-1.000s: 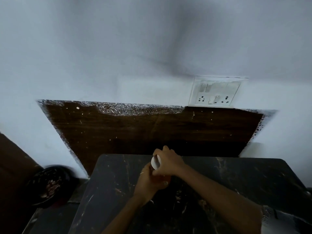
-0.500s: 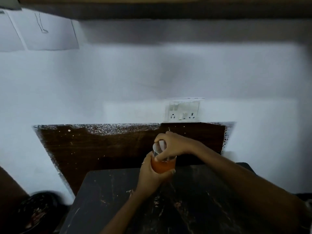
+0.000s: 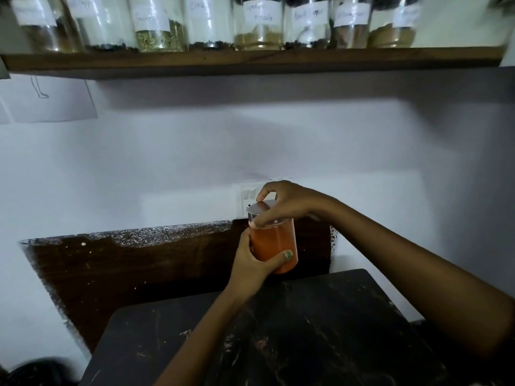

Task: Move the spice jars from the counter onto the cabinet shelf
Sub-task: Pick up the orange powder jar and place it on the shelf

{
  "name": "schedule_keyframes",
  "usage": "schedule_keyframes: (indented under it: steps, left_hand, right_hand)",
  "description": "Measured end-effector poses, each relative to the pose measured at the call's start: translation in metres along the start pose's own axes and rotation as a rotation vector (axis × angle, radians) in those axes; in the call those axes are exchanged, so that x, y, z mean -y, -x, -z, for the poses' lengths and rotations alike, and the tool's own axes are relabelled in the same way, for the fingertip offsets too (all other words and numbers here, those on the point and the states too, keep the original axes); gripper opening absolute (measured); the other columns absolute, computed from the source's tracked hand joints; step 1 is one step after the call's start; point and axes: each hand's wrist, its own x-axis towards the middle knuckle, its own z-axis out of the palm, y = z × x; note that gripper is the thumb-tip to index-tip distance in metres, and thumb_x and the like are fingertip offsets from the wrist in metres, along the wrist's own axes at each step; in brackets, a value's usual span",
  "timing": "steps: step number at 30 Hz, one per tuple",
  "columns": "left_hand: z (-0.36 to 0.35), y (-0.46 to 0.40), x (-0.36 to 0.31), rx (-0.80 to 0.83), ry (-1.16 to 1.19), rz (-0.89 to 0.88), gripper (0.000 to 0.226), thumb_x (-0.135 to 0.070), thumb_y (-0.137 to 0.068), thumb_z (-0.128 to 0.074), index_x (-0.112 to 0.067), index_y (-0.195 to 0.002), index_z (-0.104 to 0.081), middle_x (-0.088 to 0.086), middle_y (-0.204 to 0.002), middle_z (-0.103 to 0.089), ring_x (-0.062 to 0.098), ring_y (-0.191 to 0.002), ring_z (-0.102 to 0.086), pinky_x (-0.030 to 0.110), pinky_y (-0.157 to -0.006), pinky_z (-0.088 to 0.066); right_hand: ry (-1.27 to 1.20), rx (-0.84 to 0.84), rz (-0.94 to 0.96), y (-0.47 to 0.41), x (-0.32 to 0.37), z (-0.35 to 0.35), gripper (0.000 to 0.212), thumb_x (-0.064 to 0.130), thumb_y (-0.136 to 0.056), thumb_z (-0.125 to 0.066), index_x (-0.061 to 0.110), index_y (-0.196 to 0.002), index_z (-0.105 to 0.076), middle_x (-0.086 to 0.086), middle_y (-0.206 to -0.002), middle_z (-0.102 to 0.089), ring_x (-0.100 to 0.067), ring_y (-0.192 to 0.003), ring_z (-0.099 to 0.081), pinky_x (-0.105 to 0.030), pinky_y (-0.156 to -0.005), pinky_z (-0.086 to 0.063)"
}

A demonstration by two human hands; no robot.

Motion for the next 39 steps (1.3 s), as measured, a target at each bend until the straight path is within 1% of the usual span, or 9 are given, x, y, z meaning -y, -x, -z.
schedule_keyframes:
  steps: [6, 9, 12, 15, 18, 22, 30, 35, 39]
  left_hand:
    - [0.010, -0.010, -0.024, 0.198, 0.119, 0.054, 0.075, -0.035, -0.056, -0.087, -0.039, -0.120, -0.050, -0.007, -0.119, -0.060, 0.016, -0.110, -0.058, 0.037, -0.090, -0.054]
    - [0.004, -0.012, -0.031, 0.196, 0.135, 0.075, 0.086, -0.037, -0.055, -0.087, -0.035, -0.129, -0.043, -0.003, -0.124, -0.055, 0.019, -0.114, -0.056, 0.042, -0.093, -0.052]
    - [-0.007, -0.012, -0.036, 0.098, 0.039, 0.021, 0.101, -0.048, -0.049, -0.082, -0.029, -0.136, -0.034, -0.006, -0.121, -0.053, 0.014, -0.108, -0.056, 0.026, -0.079, -0.054]
    - [-0.011, -0.015, -0.041, 0.045, -0.028, 0.002, 0.086, -0.044, -0.059, -0.082, -0.027, -0.131, -0.039, -0.007, -0.118, -0.055, 0.011, -0.104, -0.057, 0.020, -0.074, -0.052]
    - [-0.006, -0.018, -0.044, 0.094, 0.005, -0.009, 0.077, -0.039, -0.062, -0.082, -0.027, -0.128, -0.045, -0.004, -0.119, -0.059, 0.013, -0.105, -0.059, 0.025, -0.080, -0.055]
    - [0.003, -0.020, -0.046, 0.252, 0.234, 0.082, 0.069, -0.035, -0.059, -0.086, -0.029, -0.118, -0.050, 0.002, -0.120, -0.062, 0.018, -0.108, -0.062, 0.030, -0.081, -0.056]
    - [-0.001, -0.023, -0.060, 0.208, 0.202, 0.062, 0.077, -0.041, -0.057, -0.079, -0.026, -0.126, -0.048, 0.000, -0.122, -0.059, 0.019, -0.111, -0.060, 0.039, -0.090, -0.055]
    - [0.008, -0.023, -0.060, 0.234, 0.251, 0.071, 0.072, -0.038, -0.060, -0.078, -0.027, -0.125, -0.049, 0.001, -0.123, -0.058, 0.020, -0.112, -0.059, 0.036, -0.087, -0.056]
    - [0.013, -0.023, -0.057, 0.298, 0.327, 0.113, 0.061, -0.032, -0.066, -0.075, -0.024, -0.121, -0.051, 0.005, -0.126, -0.057, 0.021, -0.112, -0.059, 0.034, -0.082, -0.057]
  right_hand:
    - [-0.131, 0.233, 0.048, 0.021, -0.002, 0.036, 0.066, 0.028, -0.071, -0.080, 0.039, -0.127, -0.047, 0.005, -0.113, -0.050, -0.018, -0.103, -0.057, -0.034, -0.081, -0.055]
    - [-0.135, 0.112, 0.063, 0.022, -0.003, 0.038, 0.059, 0.032, -0.068, -0.082, 0.036, -0.120, -0.053, 0.002, -0.104, -0.055, -0.015, -0.089, -0.061, -0.027, -0.065, -0.057]
    - [-0.158, -0.090, 0.024, 0.019, -0.003, 0.033, 0.051, 0.044, -0.062, -0.083, 0.027, -0.105, -0.060, 0.003, -0.093, -0.058, -0.011, -0.076, -0.062, -0.020, -0.045, -0.049]
    - [-0.157, -0.255, -0.026, 0.018, -0.003, 0.033, 0.049, 0.051, -0.058, -0.081, 0.019, -0.091, -0.062, 0.004, -0.080, -0.062, -0.011, -0.066, -0.061, -0.025, -0.047, -0.053]
    - [-0.119, -0.108, -0.033, 0.024, 0.001, 0.046, 0.050, 0.052, -0.063, -0.079, 0.022, -0.100, -0.062, 0.003, -0.084, -0.063, -0.010, -0.069, -0.061, -0.022, -0.051, -0.052]
    - [-0.289, 0.132, -0.006, 0.032, 0.002, 0.061, 0.054, 0.032, -0.069, -0.081, 0.031, -0.119, -0.058, 0.004, -0.102, -0.061, -0.016, -0.097, -0.065, -0.030, -0.070, -0.056]
    - [-0.278, -0.329, 0.043, 0.024, 0.007, 0.042, 0.040, 0.051, -0.063, -0.079, 0.020, -0.074, -0.056, 0.007, -0.066, -0.060, -0.005, -0.053, -0.057, -0.010, -0.038, -0.041]
    - [-0.295, -0.058, -0.028, 0.031, 0.015, 0.054, 0.058, 0.047, -0.065, -0.079, 0.028, -0.114, -0.053, 0.007, -0.100, -0.059, -0.013, -0.093, -0.062, -0.029, -0.067, -0.052]
    - [-0.357, -0.084, 0.018, 0.036, 0.014, 0.057, 0.049, 0.034, -0.066, -0.082, 0.024, -0.109, -0.062, 0.002, -0.099, -0.066, -0.018, -0.097, -0.065, -0.031, -0.071, -0.057]
